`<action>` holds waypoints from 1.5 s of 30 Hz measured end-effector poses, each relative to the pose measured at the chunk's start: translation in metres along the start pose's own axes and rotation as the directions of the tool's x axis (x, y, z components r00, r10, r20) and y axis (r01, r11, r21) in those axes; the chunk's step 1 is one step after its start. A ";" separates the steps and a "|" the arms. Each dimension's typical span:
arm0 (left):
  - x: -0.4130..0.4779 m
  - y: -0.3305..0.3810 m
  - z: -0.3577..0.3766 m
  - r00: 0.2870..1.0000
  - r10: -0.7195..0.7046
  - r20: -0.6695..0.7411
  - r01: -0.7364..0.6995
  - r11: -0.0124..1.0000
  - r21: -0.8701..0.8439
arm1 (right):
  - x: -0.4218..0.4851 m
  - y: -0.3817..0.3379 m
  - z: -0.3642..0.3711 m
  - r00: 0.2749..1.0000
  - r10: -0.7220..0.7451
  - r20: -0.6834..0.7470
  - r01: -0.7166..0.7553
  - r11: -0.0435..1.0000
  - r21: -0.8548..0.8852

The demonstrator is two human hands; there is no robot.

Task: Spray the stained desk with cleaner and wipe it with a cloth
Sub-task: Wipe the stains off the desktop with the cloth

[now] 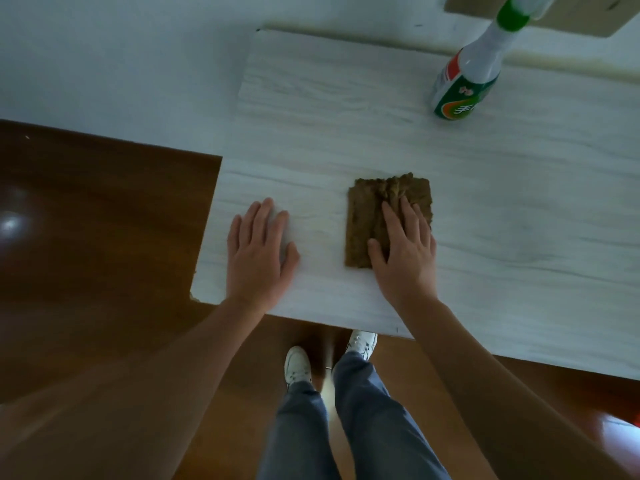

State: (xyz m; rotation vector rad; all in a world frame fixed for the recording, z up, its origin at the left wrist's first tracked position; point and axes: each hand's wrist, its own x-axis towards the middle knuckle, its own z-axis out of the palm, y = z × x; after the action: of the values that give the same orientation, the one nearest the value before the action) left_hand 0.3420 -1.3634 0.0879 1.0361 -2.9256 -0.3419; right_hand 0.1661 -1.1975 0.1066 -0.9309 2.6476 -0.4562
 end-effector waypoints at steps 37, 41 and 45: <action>0.007 -0.018 -0.015 0.991 0.088 0.100 -0.084 0.995 -0.050 | -0.003 -0.061 -0.015 0.935 0.355 0.015 -0.355 0.934 0.045; 0.011 -0.019 -0.023 0.986 0.101 0.133 -0.095 0.994 -0.047 | 0.001 -0.063 -0.020 0.931 0.359 0.069 -0.365 0.920 0.144; 0.019 -0.019 -0.037 0.983 0.095 0.159 -0.079 0.991 -0.107 | -0.009 -0.056 -0.041 0.921 0.389 0.016 -0.381 0.891 0.245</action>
State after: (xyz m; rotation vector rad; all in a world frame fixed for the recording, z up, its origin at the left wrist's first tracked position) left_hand 0.3426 -1.3972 0.1192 0.9048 -3.0472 -0.5911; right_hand 0.1879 -1.2254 0.1673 -0.3118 2.6347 -0.6803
